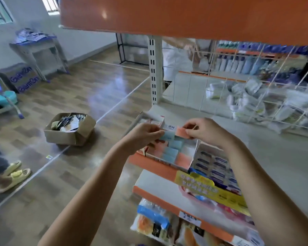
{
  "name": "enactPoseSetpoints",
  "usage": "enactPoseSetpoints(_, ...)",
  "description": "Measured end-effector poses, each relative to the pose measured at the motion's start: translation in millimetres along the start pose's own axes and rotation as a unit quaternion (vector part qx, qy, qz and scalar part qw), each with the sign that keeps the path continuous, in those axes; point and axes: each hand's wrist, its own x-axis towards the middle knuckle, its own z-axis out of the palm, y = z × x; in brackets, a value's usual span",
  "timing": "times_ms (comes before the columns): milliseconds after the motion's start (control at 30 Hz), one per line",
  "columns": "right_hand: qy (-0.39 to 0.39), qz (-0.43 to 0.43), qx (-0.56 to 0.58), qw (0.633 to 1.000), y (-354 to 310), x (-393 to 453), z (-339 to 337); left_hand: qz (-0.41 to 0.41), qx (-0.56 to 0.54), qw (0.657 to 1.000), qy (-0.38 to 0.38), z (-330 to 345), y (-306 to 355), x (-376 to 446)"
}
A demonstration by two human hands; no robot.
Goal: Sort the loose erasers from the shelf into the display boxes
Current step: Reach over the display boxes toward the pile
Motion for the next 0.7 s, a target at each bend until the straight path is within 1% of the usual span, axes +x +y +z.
enactPoseSetpoints(133,-0.023,0.047,-0.07,0.996,0.9,11.7,3.6,0.019,0.003,0.997,-0.07,-16.1,-2.4,37.9)
enactPoseSetpoints(233,-0.018,0.082,-0.103,0.991,-3.5,12.6,10.7,0.054,0.047,0.99,-0.125,-19.7,-2.8,60.8)
enactPoseSetpoints(367,-0.023,0.143,-0.119,0.982,-7.6,10.9,18.7,0.091,0.086,0.972,-0.198,-21.3,0.5,83.6)
enactPoseSetpoints(433,-0.022,0.175,-0.148,0.973,-6.7,9.8,22.0,0.108,0.113,0.963,-0.217,-22.7,1.7,90.9)
enactPoseSetpoints(533,-0.008,0.216,-0.181,0.96,-5.6,5.9,26.9,0.132,0.133,0.956,-0.227,-22.6,1.1,97.9)
enactPoseSetpoints(700,0.006,0.241,-0.215,0.946,-12.9,4.4,31.8,0.163,0.195,0.938,-0.237,-17.8,1.0,103.9)
